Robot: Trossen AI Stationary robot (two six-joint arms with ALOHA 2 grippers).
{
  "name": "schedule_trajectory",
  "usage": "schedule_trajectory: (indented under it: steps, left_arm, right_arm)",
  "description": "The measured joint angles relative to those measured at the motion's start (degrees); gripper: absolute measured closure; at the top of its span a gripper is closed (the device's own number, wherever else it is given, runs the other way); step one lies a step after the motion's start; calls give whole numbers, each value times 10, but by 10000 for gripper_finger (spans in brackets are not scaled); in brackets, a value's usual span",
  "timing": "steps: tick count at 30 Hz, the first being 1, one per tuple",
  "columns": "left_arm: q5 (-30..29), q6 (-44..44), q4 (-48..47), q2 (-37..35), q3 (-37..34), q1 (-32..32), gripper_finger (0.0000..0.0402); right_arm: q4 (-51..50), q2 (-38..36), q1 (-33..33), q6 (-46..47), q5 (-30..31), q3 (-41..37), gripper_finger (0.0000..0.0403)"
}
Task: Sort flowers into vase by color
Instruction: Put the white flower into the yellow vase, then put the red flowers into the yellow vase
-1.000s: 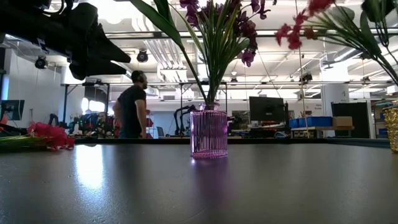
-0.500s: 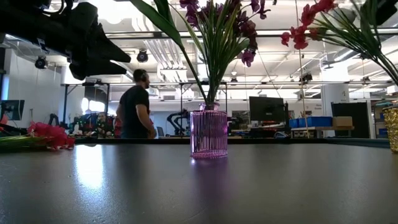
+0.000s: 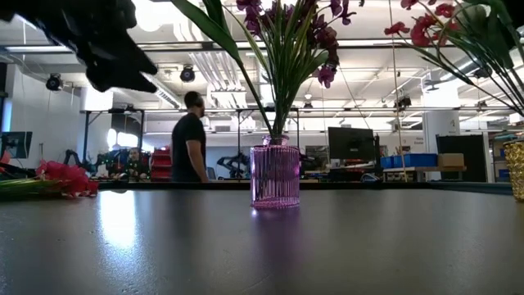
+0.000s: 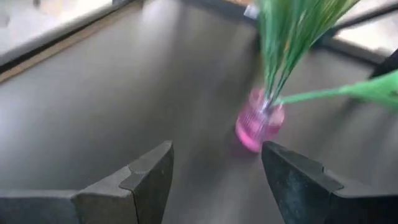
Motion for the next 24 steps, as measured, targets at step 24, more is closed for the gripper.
schedule_trajectory:
  steps: [24]
  left_arm:
    - [145, -293, -328, 206, 141, -15, 173]
  right_arm:
    - [-221, 192, 0, -83, 28, 186, 243]
